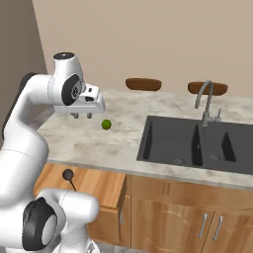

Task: Pick the ladle from the drawer and place it on the counter.

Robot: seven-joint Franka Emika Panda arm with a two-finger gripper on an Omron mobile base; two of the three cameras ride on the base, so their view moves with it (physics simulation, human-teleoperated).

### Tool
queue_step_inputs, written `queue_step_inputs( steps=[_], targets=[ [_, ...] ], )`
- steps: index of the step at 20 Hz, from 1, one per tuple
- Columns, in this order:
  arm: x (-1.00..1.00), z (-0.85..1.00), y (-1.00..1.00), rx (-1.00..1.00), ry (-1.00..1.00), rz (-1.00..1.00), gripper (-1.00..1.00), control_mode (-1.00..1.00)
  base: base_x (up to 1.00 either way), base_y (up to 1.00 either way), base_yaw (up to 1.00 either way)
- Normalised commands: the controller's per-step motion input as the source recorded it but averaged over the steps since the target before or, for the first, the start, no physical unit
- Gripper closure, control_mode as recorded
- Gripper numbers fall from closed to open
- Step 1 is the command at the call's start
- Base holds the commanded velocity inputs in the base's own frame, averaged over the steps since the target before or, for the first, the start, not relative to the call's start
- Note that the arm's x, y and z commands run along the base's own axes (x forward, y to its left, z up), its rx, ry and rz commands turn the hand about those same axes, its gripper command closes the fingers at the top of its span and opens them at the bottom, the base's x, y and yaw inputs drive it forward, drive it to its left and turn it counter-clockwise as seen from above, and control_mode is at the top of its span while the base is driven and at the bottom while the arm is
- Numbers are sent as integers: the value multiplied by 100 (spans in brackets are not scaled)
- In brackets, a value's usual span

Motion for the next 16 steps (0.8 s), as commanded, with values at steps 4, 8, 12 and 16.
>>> queue_step_inputs(
  steps=[4,8,12,16],
  targets=[
    [0,0,0,0,0,0,-100,100,0,-7,0],
    [0,0,0,0,0,0,-100,100,1,-44,1],
    [0,0,0,0,0,0,-100,100,11,-78,15],
    [0,0,0,0,0,0,-100,100,9,-81,23]
  ],
)
